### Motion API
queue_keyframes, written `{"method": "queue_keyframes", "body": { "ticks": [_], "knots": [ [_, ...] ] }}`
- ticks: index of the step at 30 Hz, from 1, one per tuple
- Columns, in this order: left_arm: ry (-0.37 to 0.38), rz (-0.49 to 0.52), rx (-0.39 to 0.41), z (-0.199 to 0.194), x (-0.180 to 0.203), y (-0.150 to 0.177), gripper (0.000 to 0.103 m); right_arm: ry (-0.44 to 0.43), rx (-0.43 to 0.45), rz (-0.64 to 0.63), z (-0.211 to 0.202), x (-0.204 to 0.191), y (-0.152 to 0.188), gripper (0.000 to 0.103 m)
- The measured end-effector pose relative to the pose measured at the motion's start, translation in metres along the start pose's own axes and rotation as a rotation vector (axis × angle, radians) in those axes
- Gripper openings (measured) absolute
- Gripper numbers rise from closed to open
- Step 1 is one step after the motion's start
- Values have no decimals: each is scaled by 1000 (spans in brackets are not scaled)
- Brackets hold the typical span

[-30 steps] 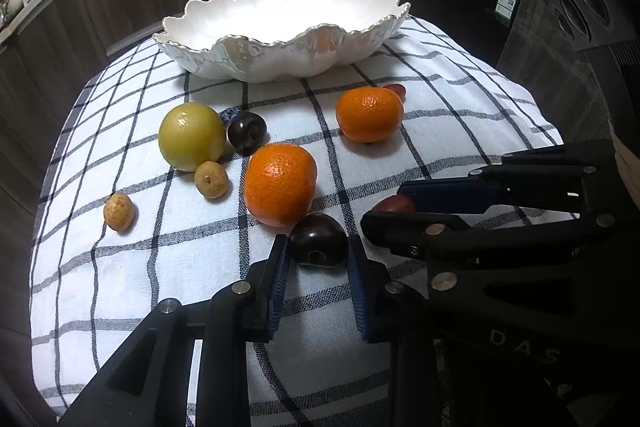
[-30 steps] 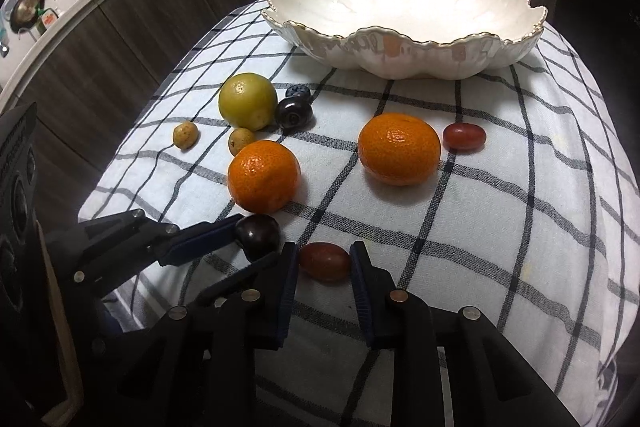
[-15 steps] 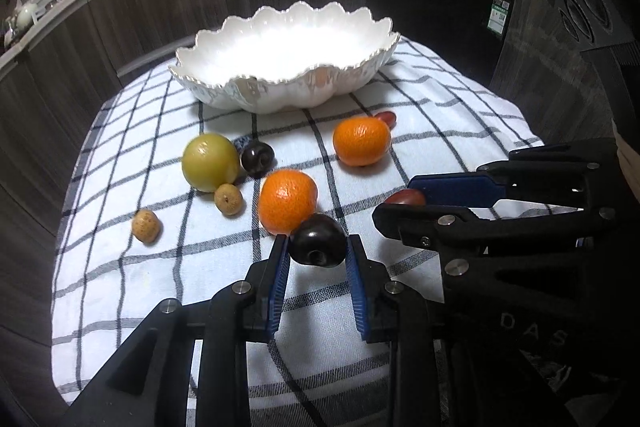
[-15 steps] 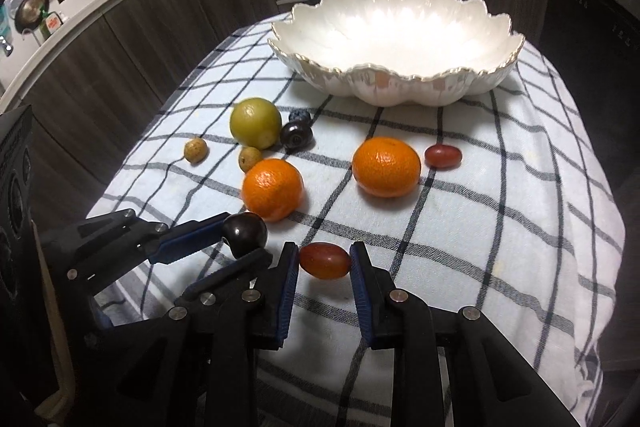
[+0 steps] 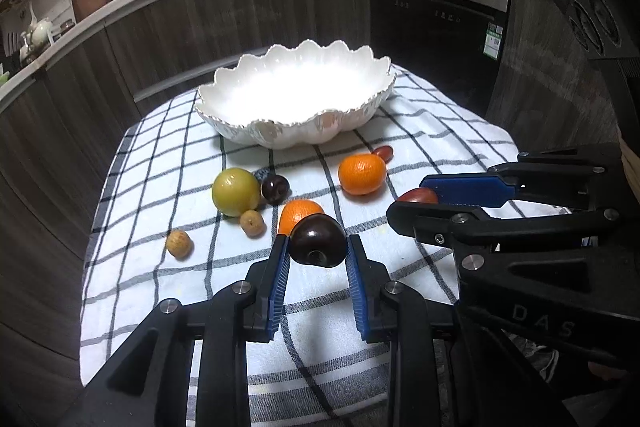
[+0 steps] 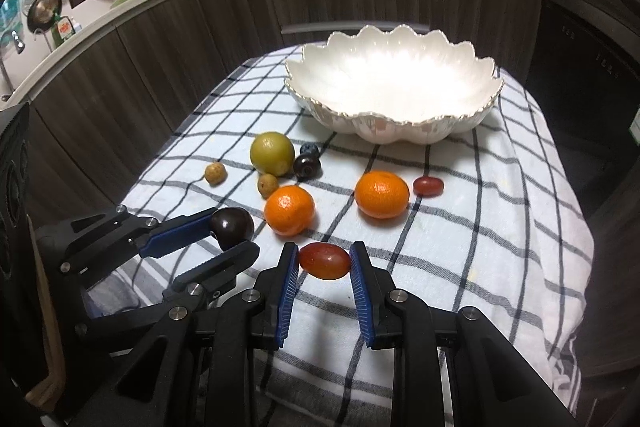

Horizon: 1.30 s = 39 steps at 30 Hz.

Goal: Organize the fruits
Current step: 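Carry the dark plum in the left tool over the white bowl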

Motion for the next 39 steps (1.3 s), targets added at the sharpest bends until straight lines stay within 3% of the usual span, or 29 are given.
{"method": "queue_keyframes", "body": {
  "ticks": [22,39],
  "knots": [
    [-10,-64,12,-9,-22,-26,29,30,82,10,-26,0,-28,28],
    [-29,-88,42,3,-40,-76,29,80,160,10,-23,21,-79,28]
  ]
}}
Point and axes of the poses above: each gripper's, at about its wrist camera, not at the fingertips, and z roughly the way its jaws point, x to its right, y to its underside, the point moved 3 cm from there along z, roughly the way its jaws point
